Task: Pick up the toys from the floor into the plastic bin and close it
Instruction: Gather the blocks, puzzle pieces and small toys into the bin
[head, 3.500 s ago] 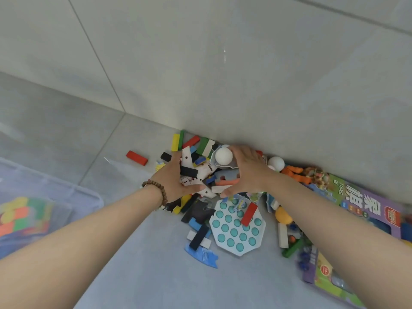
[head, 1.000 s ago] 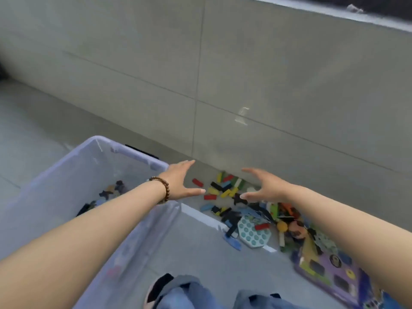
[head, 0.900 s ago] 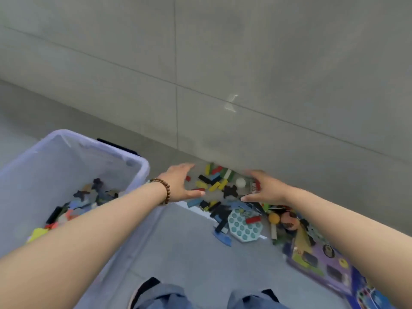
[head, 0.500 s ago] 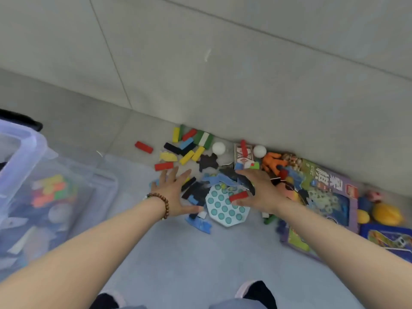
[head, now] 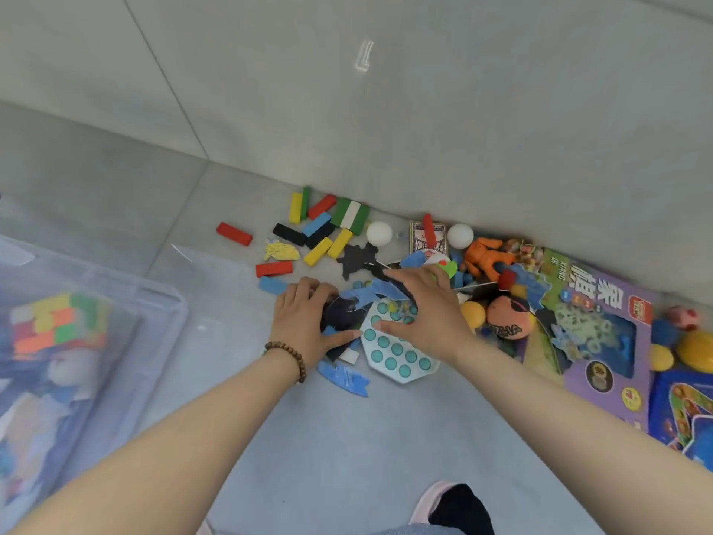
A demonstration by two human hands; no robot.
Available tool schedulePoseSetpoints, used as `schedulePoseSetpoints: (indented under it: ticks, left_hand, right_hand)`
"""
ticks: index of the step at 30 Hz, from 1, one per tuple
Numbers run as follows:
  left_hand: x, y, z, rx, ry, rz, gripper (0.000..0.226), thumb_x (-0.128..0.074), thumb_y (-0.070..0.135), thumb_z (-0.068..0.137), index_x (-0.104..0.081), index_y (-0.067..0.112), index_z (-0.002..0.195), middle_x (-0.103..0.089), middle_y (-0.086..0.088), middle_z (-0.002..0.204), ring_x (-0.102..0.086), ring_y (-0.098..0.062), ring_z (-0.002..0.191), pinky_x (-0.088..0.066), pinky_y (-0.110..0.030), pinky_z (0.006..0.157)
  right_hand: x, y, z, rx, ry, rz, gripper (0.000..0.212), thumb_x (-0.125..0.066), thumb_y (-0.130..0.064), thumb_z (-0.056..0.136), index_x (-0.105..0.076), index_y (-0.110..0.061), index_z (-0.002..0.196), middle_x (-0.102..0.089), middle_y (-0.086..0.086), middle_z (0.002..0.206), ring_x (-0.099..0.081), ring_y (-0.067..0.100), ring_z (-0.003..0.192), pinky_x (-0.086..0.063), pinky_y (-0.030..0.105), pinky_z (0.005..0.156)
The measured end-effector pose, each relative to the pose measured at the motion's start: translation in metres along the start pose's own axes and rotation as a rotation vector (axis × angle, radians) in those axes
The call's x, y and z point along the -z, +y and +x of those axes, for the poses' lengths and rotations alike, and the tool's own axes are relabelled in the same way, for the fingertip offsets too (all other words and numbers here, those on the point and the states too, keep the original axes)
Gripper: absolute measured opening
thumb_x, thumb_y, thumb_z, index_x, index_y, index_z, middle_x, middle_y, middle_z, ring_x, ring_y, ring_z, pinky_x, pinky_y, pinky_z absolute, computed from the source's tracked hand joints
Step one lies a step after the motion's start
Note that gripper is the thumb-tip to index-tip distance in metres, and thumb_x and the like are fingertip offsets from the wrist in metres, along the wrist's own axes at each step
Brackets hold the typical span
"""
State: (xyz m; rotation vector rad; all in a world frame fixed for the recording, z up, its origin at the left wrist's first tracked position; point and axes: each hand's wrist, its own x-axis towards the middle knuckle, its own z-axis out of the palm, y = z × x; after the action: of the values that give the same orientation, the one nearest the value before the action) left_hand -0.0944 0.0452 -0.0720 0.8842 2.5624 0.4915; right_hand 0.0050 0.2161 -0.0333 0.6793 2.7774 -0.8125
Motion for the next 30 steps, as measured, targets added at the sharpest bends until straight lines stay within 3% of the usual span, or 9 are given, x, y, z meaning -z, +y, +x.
schedulePoseSetpoints:
  ticks: [3, 13, 20, 24, 30]
  left_hand:
    - [0.0, 0.001, 0.008, -0.029, -0.07, -0.015, 0.057, -0.066, 0.061, 0.069, -0.053, 0.024, 0.111, -0.052, 0.002, 0.111, -0.046, -0.017, 0.102, -0.032, -0.026, 0.084]
    - [0.006, -0.002, 0.017, 0.019, -0.093, -0.19, 0.037, -0.068, 0.051, 0.075, -0.064, 0.019, 0.094, -0.058, 0.0, 0.095, -0.052, -0.017, 0.086, -0.043, -0.028, 0.074]
    - [0.011, -0.001, 0.018, 0.099, -0.113, -0.251, 0.027, -0.065, 0.048, 0.079, -0.058, 0.024, 0.086, -0.055, 0.004, 0.083, -0.048, -0.013, 0.075, -0.036, -0.021, 0.058]
    - [0.012, -0.003, 0.018, 0.124, -0.088, -0.359, 0.029, -0.066, 0.044, 0.08, -0.063, 0.018, 0.093, -0.057, 0.007, 0.076, -0.05, -0.011, 0.071, -0.038, -0.018, 0.058]
    - [0.037, 0.003, 0.018, 0.154, 0.023, -0.619, 0.021, -0.069, 0.039, 0.078, -0.058, 0.022, 0.084, -0.056, 0.012, 0.073, -0.054, -0.008, 0.07, -0.041, -0.015, 0.061]
  right_hand:
    - [0.001, -0.001, 0.001, 0.003, 0.008, -0.004, 0.068, -0.071, -0.047, 0.074, -0.043, -0.033, 0.134, -0.045, -0.009, 0.137, -0.02, 0.016, 0.134, -0.024, 0.034, 0.108]
    - [0.002, -0.005, 0.011, 0.026, 0.08, -0.078, 0.043, -0.065, -0.046, 0.081, -0.057, -0.033, 0.121, -0.057, -0.009, 0.121, -0.037, 0.013, 0.123, -0.02, 0.027, 0.096]
    - [0.003, -0.005, 0.017, 0.025, 0.062, -0.069, 0.032, -0.067, -0.046, 0.079, -0.06, -0.033, 0.107, -0.06, -0.01, 0.109, -0.045, 0.012, 0.111, -0.02, 0.027, 0.091]
    - [0.003, -0.011, 0.025, -0.048, 0.007, 0.091, 0.021, -0.072, -0.039, 0.077, -0.056, -0.033, 0.09, -0.063, -0.013, 0.096, -0.053, 0.01, 0.099, -0.027, 0.032, 0.097]
    - [0.019, -0.031, 0.027, -0.142, 0.013, 0.654, 0.02, -0.074, -0.018, 0.078, -0.061, -0.017, 0.092, -0.07, -0.004, 0.096, -0.065, 0.009, 0.09, -0.05, 0.02, 0.078]
